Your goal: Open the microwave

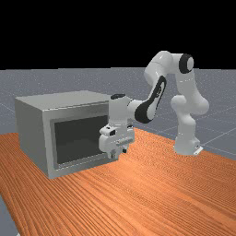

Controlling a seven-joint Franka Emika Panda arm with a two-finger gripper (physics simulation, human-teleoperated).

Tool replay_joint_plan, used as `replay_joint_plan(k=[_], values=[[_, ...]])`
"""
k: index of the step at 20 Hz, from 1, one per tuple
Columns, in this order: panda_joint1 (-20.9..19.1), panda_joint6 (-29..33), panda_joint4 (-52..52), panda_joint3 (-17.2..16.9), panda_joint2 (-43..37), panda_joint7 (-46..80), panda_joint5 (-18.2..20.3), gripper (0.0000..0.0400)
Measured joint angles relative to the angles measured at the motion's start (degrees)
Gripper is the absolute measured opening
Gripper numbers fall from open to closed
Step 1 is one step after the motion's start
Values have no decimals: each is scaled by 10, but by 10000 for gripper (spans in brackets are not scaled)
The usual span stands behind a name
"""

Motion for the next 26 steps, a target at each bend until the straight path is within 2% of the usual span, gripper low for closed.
replay_joint_plan(k=[1,2,3,5,6,7,8,10,13,17,19,22,24,26], values=[[0,0,0,0,0,0,0,249],[2,-5,0,-2,-3,11,0,308],[3,-8,0,-4,-5,18,1,344],[3,-11,0,-5,-8,25,1,379],[9,-117,-27,-18,-63,147,-8,233],[8,-203,-23,-30,-135,267,-6,143],[4,-256,-10,-38,-189,390,-1,88],[-5,-311,1,-45,-235,622,11,33],[-11,-342,2,-46,-241,743,24,7],[-11,-365,2,-45,-272,768,37,1],[-13,-374,5,-48,-314,778,32,0],[-35,-368,28,-57,-362,806,-21,0],[-55,-359,33,-64,-373,824,-65,0],[-76,-336,35,-81,-373,830,-91,0]])
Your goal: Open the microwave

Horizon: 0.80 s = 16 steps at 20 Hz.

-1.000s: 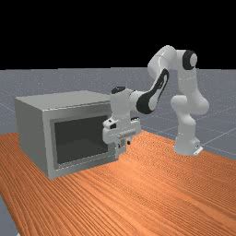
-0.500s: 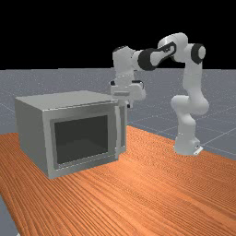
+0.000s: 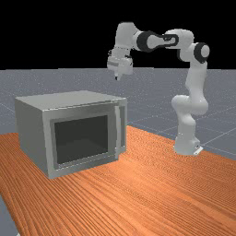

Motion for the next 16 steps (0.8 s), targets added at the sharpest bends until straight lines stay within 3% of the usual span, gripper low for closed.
replay_joint_plan(k=[4,16], values=[[-22,77,-36,-20,13,5,-16,0],[-16,210,-67,-8,140,46,-51,0]])
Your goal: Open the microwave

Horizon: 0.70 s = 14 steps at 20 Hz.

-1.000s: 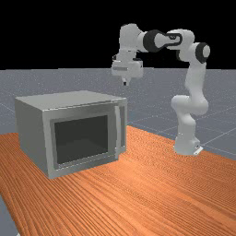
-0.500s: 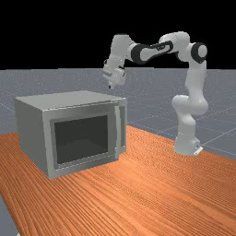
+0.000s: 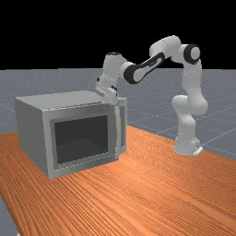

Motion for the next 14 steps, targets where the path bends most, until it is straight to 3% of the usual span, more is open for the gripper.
replay_joint_plan(k=[5,9,14], values=[[-21,11,-7,33,-3,40,-1,0],[-41,7,16,91,13,58,45,0],[-12,-13,108,165,87,96,54,0]])
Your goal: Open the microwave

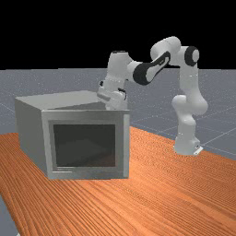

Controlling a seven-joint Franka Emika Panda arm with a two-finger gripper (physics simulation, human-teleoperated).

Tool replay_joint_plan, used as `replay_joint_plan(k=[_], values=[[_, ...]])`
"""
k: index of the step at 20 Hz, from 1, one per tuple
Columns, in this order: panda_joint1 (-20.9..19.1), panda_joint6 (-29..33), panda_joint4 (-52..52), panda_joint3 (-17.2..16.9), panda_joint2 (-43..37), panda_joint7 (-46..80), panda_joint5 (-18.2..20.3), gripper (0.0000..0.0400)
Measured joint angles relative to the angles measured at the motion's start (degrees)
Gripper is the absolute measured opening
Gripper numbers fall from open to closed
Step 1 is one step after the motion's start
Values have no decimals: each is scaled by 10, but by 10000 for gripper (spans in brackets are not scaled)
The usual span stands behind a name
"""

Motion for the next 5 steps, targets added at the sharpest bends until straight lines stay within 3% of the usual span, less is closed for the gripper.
replay_joint_plan(k=[5], values=[[59,-79,218,25,157,28,-20,0]])
